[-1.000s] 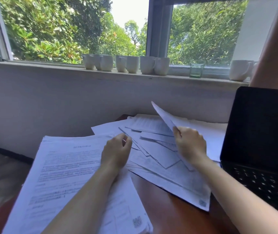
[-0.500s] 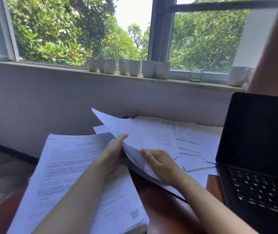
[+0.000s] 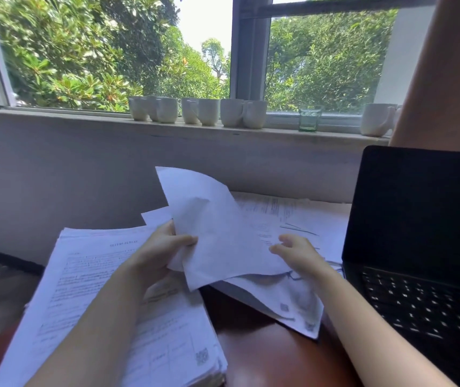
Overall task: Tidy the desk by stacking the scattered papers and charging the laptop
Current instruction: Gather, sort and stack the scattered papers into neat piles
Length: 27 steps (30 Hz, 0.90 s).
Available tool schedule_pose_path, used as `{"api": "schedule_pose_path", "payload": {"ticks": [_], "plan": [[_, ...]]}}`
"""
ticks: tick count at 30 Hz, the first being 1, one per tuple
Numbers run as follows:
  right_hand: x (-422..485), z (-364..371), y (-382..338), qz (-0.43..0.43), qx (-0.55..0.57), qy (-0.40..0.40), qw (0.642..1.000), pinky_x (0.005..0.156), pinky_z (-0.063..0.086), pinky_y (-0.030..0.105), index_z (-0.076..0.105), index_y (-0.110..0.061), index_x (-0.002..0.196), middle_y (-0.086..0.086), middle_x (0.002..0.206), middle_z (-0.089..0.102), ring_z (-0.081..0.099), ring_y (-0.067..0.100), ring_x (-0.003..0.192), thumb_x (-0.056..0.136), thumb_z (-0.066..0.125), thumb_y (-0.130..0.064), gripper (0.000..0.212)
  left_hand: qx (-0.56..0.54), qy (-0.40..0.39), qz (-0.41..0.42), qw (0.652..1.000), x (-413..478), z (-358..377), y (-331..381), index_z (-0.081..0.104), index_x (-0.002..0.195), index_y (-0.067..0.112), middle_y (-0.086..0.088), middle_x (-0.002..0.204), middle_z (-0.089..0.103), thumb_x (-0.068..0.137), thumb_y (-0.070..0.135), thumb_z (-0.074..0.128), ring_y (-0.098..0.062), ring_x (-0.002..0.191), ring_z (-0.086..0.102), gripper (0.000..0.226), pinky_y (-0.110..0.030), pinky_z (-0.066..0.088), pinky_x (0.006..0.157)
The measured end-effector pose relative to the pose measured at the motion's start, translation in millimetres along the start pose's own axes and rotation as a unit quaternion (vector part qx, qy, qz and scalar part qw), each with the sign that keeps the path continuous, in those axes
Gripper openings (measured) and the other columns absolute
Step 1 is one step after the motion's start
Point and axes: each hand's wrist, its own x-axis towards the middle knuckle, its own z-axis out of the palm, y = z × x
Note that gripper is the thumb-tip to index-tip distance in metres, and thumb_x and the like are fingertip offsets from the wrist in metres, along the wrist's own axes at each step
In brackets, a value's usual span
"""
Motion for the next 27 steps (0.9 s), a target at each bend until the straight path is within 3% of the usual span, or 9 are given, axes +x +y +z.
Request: {"api": "schedule_pose_path", "payload": {"ticks": [4,8,10,12,14,16,20,23,27], "plan": [[4,-2,3,0.01,-0.026,0.004,1.0,0.09,0.038,0.031,0.043,-0.001,0.135,0.011,0.136,0.048,0.049,0.024,0.118,0.089,0.062,-0.023,0.055,0.146,0.067,0.008,0.987,1,-2,-4,0.065,0.102,0.008,-0.01,0.098,0.073,0.08,-0.002,0.065,-0.021,0.081,0.071,0.024,-0.033,0.059,0.071],[4,-4,4,0.04,-0.006,-0.01,0.999,0.09,0.039,0.029,0.049,-0.001,0.132,0.009,0.131,0.054,0.053,0.025,0.116,0.086,0.065,-0.021,0.053,0.332,0.124,0.016,0.935,1,-2,-5,0.07,0.099,0.013,-0.004,0.096,0.071,0.071,0.014,0.071,-0.021,0.091,0.067,0.027,-0.038,0.055,0.082],[1,-3,3,0.043,-0.019,-0.012,0.999,0.064,0.043,0.022,0.064,-0.006,0.086,0.008,0.082,0.062,0.059,0.02,0.073,0.084,0.064,-0.015,0.01,0.357,0.15,0.018,0.922,1,1,-4,0.07,0.092,0.014,-0.002,0.091,0.07,0.077,0.012,0.07,-0.021,0.089,0.064,0.015,-0.034,0.053,0.078],[3,1,6,0.031,0.004,-0.005,1.0,0.041,0.027,0.018,0.044,-0.014,0.058,0.002,0.056,0.038,0.035,0.014,0.046,0.082,0.06,-0.008,0.03,0.388,0.17,0.009,0.906,1,3,-3,0.065,0.08,0.011,-0.004,0.083,0.066,0.083,0.019,0.067,-0.023,0.085,0.061,0.01,-0.032,0.047,0.071],[5,1,8,0.022,0.035,0.039,0.998,0.045,0.026,0.019,0.044,-0.013,0.059,0.006,0.057,0.035,0.032,0.014,0.049,0.082,0.055,-0.007,0.026,0.413,0.184,-0.004,0.892,3,1,-2,0.06,0.076,0.001,-0.012,0.083,0.065,0.087,0.025,0.063,-0.028,0.084,0.059,0.027,-0.033,0.041,0.069],[8,-1,11,0.014,0.045,0.129,0.991,0.05,0.03,0.025,0.047,-0.012,0.064,0.007,0.061,0.036,0.033,0.016,0.056,0.084,0.051,-0.009,0.02,0.395,0.161,-0.021,0.904,4,-1,1,0.059,0.078,-0.002,-0.011,0.079,0.061,0.086,0.023,0.065,-0.022,0.073,0.056,0.026,-0.031,0.04,0.064],[12,-7,15,-0.005,0.126,0.231,0.965,0.052,0.052,0.033,0.052,0.013,0.078,0.01,0.068,0.044,0.039,0.021,0.062,0.088,0.047,-0.007,0.023,0.406,0.095,-0.072,0.906,0,0,4,0.055,0.078,0.009,-0.002,0.075,0.054,0.086,0.012,0.062,-0.01,0.059,0.047,0.012,-0.022,0.033,0.053],[12,-6,15,-0.033,0.14,0.268,0.953,0.054,0.047,0.035,0.052,0.016,0.088,0.009,0.07,0.046,0.041,0.021,0.065,0.09,0.046,-0.009,0.025,0.376,0.092,-0.062,0.92,-2,-1,5,0.058,0.081,0.008,-0.001,0.077,0.06,0.088,0.007,0.057,-0.011,0.065,0.054,0.007,-0.02,0.039,0.055],[12,-7,12,-0.063,0.155,0.283,0.944,0.053,0.029,0.032,0.042,0.006,0.072,0.01,0.066,0.036,0.031,0.02,0.063,0.09,0.043,-0.007,0.023,0.215,0.137,-0.011,0.967,0,-3,1,0.068,0.087,0.003,-0.013,0.085,0.072,0.088,-0.002,0.051,-0.025,0.073,0.066,0.018,-0.027,0.05,0.066]]}}
